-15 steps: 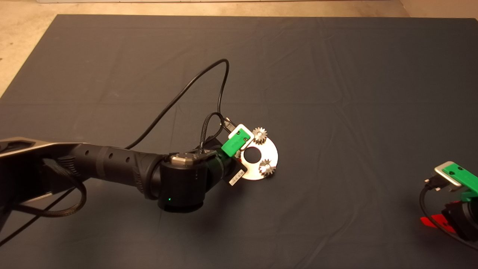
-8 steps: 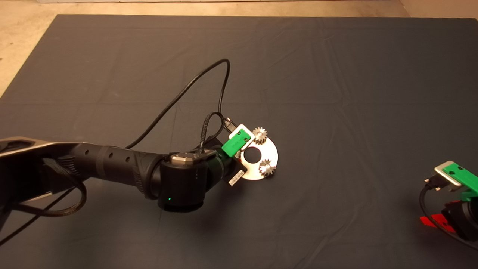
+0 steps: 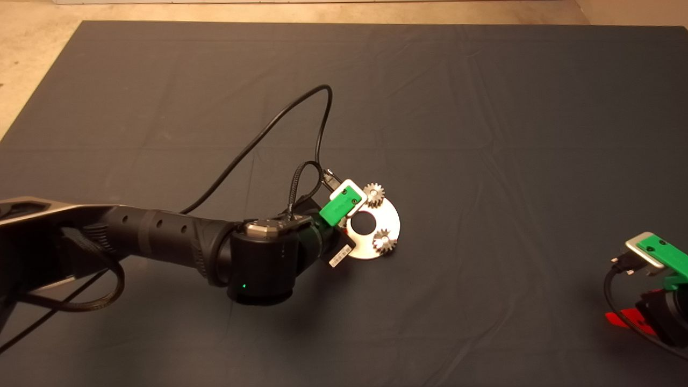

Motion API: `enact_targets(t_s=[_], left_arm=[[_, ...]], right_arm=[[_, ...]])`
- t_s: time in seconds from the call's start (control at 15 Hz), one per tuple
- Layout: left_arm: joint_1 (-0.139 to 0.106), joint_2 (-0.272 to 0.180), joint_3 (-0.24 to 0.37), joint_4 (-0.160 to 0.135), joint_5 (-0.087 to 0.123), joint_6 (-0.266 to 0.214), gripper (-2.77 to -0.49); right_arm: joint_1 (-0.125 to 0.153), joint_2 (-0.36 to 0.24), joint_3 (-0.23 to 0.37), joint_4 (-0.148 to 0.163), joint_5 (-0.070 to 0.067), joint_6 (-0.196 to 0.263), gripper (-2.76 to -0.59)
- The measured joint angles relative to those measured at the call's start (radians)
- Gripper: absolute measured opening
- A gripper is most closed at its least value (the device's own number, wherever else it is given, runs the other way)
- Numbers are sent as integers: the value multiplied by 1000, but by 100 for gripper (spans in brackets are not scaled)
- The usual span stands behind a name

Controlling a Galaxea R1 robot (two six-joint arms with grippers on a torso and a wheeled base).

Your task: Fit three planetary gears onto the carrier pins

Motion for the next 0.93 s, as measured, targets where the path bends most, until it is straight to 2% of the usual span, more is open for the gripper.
enact_targets(t_s=[0.73, 0.8, 0.93], left_arm=[[0, 1, -7, -1, -3, 7, -223], [-1, 1, -10, -1, -3, 8, -212], [-14, 3, -21, -15, -5, 11, -208]], right_arm=[[0, 0, 0, 0, 0, 0, -160], [0, 0, 0, 0, 0, 0, -160], [-1, 0, 0, 0, 0, 0, -160]])
